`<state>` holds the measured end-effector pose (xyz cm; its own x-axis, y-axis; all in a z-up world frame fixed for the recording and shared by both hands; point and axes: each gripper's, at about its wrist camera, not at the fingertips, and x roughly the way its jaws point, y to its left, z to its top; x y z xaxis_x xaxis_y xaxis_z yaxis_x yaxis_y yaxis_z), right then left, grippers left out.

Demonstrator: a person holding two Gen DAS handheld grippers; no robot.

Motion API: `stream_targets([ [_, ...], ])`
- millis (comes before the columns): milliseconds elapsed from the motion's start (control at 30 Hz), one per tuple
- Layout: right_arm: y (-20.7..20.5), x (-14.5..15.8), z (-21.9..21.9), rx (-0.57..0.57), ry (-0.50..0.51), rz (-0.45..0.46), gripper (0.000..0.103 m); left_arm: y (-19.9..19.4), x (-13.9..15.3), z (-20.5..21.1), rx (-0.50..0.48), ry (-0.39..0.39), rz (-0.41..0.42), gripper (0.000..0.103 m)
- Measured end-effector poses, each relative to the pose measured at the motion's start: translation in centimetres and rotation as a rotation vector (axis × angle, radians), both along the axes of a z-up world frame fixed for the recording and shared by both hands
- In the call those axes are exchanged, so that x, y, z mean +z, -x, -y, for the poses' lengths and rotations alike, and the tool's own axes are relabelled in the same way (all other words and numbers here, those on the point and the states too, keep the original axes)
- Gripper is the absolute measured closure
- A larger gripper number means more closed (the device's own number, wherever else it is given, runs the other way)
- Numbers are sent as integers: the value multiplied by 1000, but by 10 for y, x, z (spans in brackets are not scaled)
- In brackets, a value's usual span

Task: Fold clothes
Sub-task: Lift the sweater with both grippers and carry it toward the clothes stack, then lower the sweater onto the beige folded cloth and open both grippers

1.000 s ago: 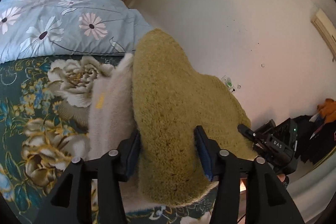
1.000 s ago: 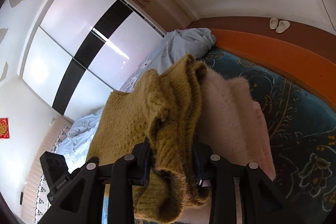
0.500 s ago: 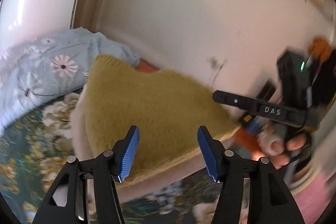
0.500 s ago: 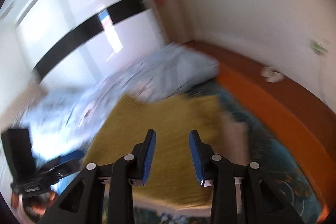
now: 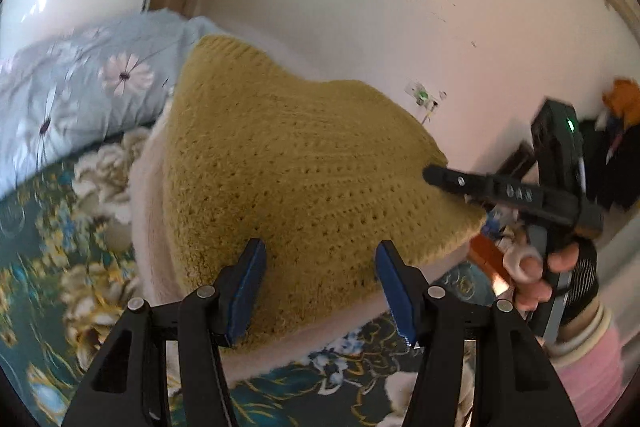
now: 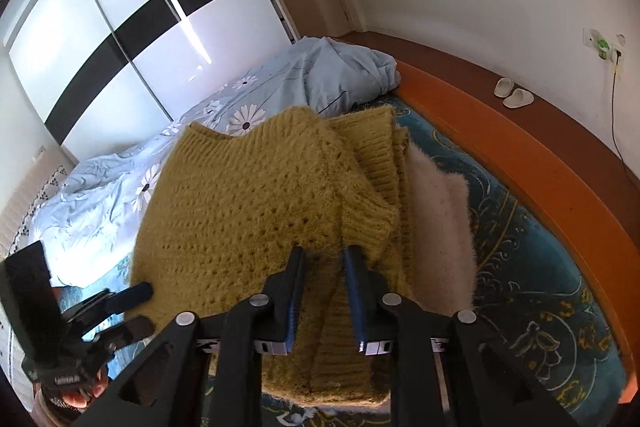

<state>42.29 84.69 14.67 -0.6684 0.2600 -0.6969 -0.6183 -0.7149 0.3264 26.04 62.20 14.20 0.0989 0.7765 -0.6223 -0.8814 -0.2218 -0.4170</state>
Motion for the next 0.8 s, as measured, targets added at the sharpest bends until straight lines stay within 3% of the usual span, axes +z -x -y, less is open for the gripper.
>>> stream_targets([
  [167,1,7,8,-23,-23,11,81,-2,20,16,19,-37,37,44],
  [267,-4,21,17,-23,-60,-46,78,-5,34,30,38,-60,15,44],
  [467,-29,51,73,-82,-169,-194,76,-25,54,90,140,-137,-163,38],
  [533,-33,44,113,-83,-236,-208,76,-35,44,108,168,-153,-205,36],
  [633,-34,22,167,-86,-307,-222,67,-47,20,124,225,-142,-257,32],
  [700,-30,0,188,-106,-313,-216,59,-55,-2,133,270,-133,-300,32],
  [800,-22,-39,206,-144,-259,-206,59,-62,-33,141,322,-121,-364,27],
])
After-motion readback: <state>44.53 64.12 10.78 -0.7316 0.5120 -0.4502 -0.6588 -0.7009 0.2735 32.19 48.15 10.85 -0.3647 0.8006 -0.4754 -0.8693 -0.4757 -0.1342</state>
